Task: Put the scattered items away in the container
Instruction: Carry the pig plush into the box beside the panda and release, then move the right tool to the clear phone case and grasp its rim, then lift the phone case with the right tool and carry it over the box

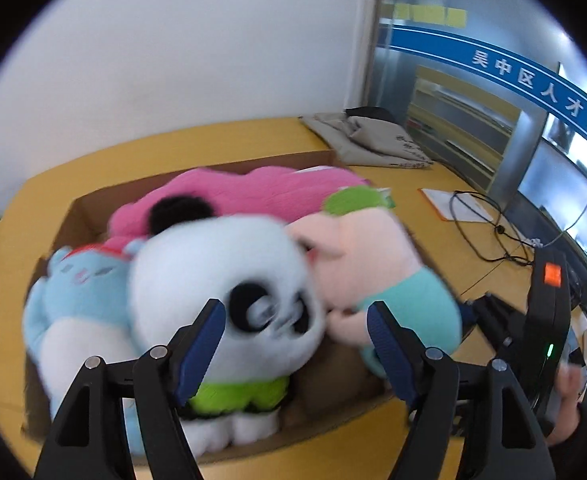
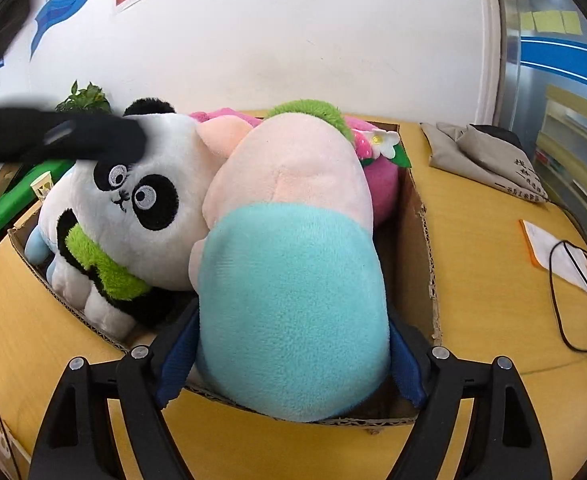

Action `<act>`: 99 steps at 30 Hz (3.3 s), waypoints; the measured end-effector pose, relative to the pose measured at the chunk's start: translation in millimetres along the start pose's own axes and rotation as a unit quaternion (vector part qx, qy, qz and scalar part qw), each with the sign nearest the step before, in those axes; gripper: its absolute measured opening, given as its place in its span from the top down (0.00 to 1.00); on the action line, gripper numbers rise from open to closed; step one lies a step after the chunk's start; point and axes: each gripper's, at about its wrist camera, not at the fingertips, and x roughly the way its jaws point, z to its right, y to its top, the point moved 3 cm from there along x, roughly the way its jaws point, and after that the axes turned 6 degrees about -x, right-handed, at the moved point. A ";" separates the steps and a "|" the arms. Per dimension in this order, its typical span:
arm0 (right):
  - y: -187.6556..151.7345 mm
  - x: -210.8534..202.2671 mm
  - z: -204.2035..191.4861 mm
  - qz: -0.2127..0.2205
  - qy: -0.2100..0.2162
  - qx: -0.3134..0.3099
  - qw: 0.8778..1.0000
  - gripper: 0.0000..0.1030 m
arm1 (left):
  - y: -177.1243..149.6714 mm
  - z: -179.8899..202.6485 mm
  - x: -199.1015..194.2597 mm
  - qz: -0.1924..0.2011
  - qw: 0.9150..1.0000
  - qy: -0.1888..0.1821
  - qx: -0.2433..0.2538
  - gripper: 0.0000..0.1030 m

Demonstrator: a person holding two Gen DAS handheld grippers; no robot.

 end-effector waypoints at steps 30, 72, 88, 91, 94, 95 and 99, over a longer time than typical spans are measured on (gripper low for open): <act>-21.6 -138.0 -74.8 0.079 -0.058 -0.029 0.995 0.00 | -126.3 -92.6 -155.4 0.028 0.985 0.138 -0.102 0.29; -109.9 -67.3 -229.0 -0.109 0.150 -0.168 0.968 0.35 | -289.8 -96.7 -144.1 -0.186 0.958 0.039 -0.217 0.53; -124.9 -92.2 -219.4 -0.116 0.155 -0.119 0.974 0.92 | -260.4 -90.2 -125.9 -0.174 0.965 0.076 -0.179 0.89; -117.7 -103.3 -212.1 -0.104 0.147 -0.113 0.977 0.93 | -237.5 -89.1 -128.9 -0.151 0.972 0.071 -0.163 0.90; -93.6 -119.0 -200.9 -0.070 0.129 -0.104 0.984 0.93 | -201.0 -84.7 -135.8 -0.117 0.982 0.062 -0.138 0.90; -84.4 -124.7 -196.3 -0.057 0.121 -0.102 0.986 0.93 | -187.3 -82.0 -137.2 -0.104 0.984 0.058 -0.130 0.90; -40.9 -139.0 -174.6 -0.015 0.080 -0.102 0.992 0.93 | -119.5 -68.5 -144.2 -0.047 0.994 0.048 -0.086 0.91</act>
